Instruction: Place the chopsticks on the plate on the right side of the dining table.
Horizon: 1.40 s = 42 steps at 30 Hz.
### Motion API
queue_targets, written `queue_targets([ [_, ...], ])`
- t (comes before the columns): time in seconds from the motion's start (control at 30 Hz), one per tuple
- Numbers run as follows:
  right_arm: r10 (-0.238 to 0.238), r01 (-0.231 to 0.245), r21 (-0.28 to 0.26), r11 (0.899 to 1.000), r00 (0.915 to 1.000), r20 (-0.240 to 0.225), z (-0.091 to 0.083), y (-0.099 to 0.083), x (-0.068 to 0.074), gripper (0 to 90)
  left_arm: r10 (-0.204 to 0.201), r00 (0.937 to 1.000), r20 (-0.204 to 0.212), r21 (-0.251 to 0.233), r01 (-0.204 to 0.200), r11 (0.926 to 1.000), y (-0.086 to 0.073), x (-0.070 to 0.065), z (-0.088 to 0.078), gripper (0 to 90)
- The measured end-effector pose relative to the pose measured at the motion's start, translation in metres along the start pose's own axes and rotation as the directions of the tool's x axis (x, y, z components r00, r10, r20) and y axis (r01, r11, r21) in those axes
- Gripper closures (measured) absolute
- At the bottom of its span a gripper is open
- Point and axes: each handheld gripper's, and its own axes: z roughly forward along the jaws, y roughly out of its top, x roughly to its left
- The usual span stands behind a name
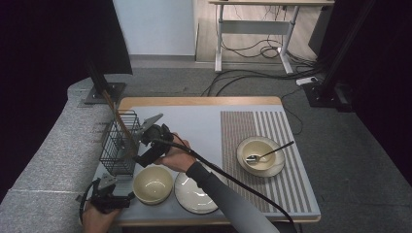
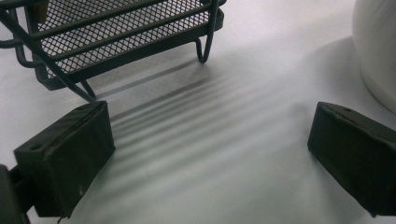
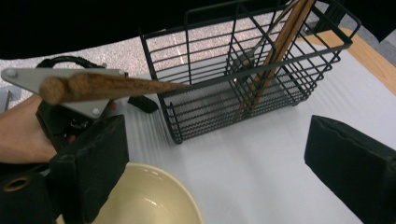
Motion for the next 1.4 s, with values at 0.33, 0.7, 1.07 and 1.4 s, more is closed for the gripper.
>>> queue_targets([
  [0.33,0.013,-0.013,-0.01,1.0,0.9998,-0.015,0.004,0.001,-0.001,11.0,0.001,1.0,0.0,0.001,-0.001,1.0,0.0,0.0,0.0,0.1],
  [0.7,0.002,-0.002,-0.018,1.0,0.9998,-0.021,0.01,0.01,0.004,16.5,0.002,1.0,0.001,0.002,-0.002,1.0,0.0,0.0,0.0,0.0],
  [1.07,0.02,-0.022,-0.054,0.998,0.9986,-0.049,0.01,0.01,-0.002,42.4,0.002,1.0,0.001,0.001,-0.002,1.0,0.0,0.0,0.0,0.0],
  [1.4,-0.008,0.003,-0.083,0.997,0.9978,-0.065,0.009,0.012,-0.001,64.1,0.002,1.0,0.001,0.002,-0.002,1.0,0.0,0.0,0.0,0.0],
])
